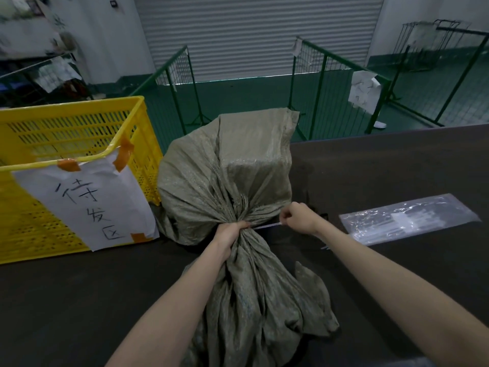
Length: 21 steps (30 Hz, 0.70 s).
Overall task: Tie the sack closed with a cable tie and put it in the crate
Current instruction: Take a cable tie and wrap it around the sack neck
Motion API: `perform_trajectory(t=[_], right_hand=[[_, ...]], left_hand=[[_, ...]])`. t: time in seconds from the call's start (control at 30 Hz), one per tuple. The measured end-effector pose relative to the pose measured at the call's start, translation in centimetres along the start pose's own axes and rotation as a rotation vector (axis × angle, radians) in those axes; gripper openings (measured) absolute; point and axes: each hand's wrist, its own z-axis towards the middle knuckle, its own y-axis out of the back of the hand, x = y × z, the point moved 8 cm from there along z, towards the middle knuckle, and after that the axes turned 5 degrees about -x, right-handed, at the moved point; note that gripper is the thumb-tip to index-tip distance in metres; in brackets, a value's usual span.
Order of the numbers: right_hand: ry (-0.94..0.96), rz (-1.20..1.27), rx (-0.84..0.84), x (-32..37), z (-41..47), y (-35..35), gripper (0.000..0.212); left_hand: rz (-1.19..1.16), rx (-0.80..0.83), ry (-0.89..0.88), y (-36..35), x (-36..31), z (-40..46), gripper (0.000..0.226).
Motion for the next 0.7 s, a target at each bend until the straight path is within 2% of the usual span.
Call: perform_trajectory(t=[0.2,0.37,0.5,0.6,0.7], right_hand=[[-0.008,0.127,0.082,2.2,1.2,-3.8,0.02],[0.007,0.207,0.173,4.2,2.1,-6.7,0.012],[-0.007,0.246,0.166,4.5,2.9,-8.5,0.019],[-0.051,0.346,0.132,4.2,3.3,-9.1,0.012],[-0.092,0.407,0.104,4.1,3.4,-9.2,0.018]], left_hand=[[-0.021,0.005,0.033,-0.1,0.3,-0.2,0.037],[-0.038,-0.003,0.026,0.1,0.3,-0.6,0.02],[-0.004,-0.021,0.022,0.6,0.4,-0.8,0.033],[0.006,-0.033,0.039,1.3,0.6,-1.0,0.042],[-0.037,-0.037,0.019,2.0,0.7,-1.3,0.049]])
